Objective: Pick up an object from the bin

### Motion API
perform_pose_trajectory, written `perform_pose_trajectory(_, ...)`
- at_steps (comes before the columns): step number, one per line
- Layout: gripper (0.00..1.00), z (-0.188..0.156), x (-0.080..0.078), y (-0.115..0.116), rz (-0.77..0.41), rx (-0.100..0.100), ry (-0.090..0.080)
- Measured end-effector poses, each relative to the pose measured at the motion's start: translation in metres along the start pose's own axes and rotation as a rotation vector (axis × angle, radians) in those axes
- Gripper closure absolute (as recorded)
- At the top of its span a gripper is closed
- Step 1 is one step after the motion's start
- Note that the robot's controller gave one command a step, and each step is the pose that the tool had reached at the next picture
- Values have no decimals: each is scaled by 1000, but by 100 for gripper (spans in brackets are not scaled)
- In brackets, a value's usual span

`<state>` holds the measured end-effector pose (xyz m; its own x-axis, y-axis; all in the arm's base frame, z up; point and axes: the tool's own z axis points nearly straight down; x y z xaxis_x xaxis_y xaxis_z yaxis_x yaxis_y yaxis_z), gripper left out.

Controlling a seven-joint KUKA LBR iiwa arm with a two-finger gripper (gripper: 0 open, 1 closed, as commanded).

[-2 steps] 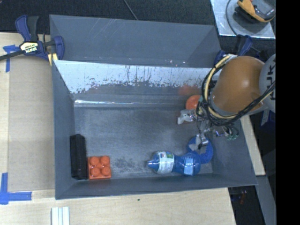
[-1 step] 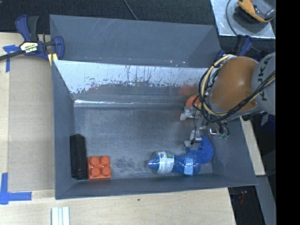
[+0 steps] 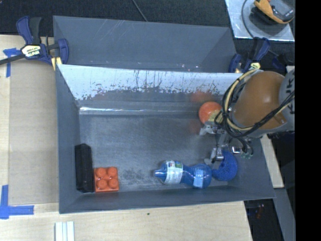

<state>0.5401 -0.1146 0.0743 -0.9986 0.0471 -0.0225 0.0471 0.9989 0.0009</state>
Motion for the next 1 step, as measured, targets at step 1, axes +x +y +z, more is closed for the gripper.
perform_pose_trajectory(1, 0, -62, -26, -21, -19, -2, 3)
